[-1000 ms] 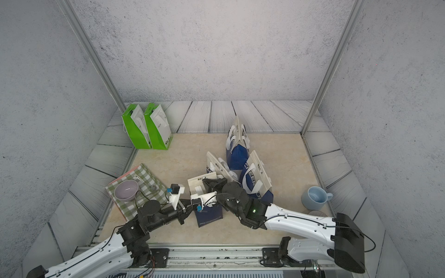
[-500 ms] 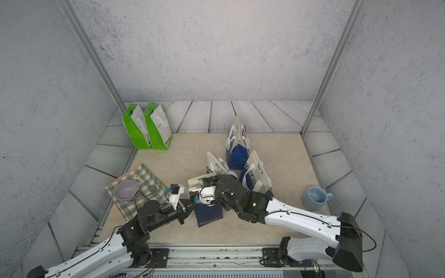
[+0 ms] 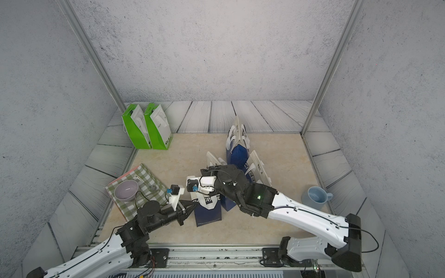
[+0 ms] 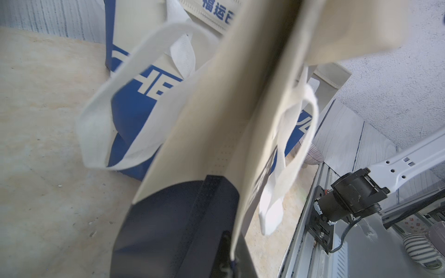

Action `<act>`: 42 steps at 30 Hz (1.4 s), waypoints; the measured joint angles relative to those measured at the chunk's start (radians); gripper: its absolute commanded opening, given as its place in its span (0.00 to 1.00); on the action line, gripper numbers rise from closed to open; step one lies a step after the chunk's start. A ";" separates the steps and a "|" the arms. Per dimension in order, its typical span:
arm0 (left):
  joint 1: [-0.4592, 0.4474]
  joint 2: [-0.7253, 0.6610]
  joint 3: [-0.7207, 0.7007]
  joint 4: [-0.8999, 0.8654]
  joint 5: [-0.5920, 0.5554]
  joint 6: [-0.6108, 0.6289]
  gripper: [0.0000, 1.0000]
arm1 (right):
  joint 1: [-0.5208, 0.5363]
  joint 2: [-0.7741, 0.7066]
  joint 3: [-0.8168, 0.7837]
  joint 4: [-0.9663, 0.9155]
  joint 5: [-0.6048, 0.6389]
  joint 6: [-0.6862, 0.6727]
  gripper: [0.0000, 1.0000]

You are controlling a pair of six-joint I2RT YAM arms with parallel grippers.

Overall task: Open the takeout bag
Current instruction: Open the takeout bag at the center of the board.

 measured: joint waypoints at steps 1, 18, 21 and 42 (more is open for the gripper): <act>0.000 -0.001 0.000 -0.001 0.000 0.000 0.00 | -0.001 0.000 0.004 -0.009 -0.011 0.002 0.02; 0.000 0.005 0.000 0.000 0.000 0.000 0.00 | -0.005 -0.050 -0.187 -0.043 -0.205 -0.125 0.40; 0.000 0.005 0.000 0.000 0.000 0.000 0.00 | -0.005 -0.050 -0.193 -0.001 -0.186 -0.140 0.40; 0.000 0.023 0.000 0.013 0.000 0.000 0.00 | -0.005 -0.050 -0.285 0.156 -0.138 -0.219 0.39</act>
